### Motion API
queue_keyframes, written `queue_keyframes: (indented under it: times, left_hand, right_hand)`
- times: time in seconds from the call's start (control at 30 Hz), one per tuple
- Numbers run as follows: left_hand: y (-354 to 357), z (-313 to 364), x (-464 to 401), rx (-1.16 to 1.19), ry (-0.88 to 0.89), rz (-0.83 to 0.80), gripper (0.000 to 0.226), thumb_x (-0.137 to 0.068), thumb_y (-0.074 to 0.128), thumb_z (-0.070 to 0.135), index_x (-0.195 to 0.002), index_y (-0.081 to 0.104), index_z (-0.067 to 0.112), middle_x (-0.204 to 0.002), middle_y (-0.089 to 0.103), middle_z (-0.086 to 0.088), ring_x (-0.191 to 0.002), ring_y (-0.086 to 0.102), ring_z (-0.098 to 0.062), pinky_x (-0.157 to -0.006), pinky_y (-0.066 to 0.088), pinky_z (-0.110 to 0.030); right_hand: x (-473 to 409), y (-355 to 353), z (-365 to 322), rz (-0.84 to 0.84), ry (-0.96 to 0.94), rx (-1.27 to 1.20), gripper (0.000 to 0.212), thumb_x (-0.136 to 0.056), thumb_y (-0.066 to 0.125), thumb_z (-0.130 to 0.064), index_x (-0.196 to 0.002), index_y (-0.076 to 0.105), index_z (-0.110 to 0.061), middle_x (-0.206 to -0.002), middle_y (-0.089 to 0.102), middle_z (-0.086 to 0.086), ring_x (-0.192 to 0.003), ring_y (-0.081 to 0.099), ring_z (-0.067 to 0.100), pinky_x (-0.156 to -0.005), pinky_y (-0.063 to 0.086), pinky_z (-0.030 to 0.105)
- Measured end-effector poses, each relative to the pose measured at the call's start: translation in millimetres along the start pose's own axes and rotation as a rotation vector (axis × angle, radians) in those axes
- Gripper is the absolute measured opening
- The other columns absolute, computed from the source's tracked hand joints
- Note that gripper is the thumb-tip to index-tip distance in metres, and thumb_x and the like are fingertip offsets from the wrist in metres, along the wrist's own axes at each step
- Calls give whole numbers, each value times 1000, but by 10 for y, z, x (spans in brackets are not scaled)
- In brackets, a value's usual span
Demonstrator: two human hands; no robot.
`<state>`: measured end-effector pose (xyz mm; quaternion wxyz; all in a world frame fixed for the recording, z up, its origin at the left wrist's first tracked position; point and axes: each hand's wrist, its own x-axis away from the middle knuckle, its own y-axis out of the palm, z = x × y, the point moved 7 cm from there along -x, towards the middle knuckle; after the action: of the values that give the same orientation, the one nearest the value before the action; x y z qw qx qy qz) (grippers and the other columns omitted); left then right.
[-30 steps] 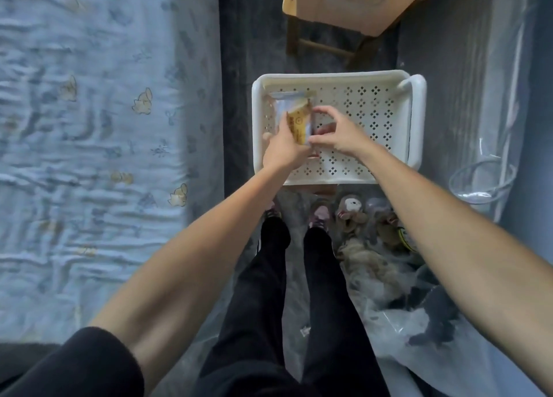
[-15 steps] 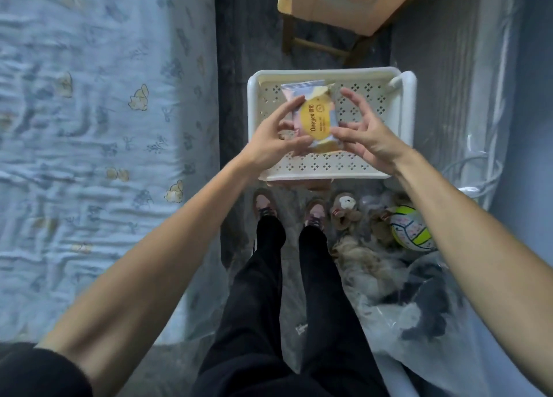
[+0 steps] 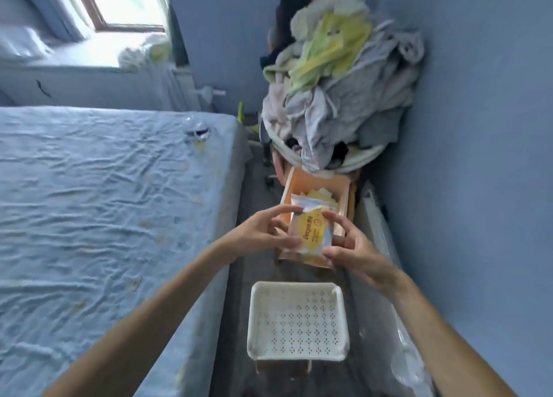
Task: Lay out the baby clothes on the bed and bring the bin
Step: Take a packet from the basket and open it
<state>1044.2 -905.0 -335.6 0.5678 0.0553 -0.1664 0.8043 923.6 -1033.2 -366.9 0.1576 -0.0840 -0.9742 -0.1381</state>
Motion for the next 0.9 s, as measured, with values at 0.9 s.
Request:
queue_keyframes:
  times: [0.9]
  left_hand:
    - [-976,2464,373,-287,137,354,9,-81,71,36,-89,70,32,-93,64,-4,-71,50,-10,-52,37,-15]
  right_hand:
    - [389,689,-2476,-126,-325,216,88,-61,87,-16,-135,40,-27,-116,63,29,-107,61,40,-97,45,52]
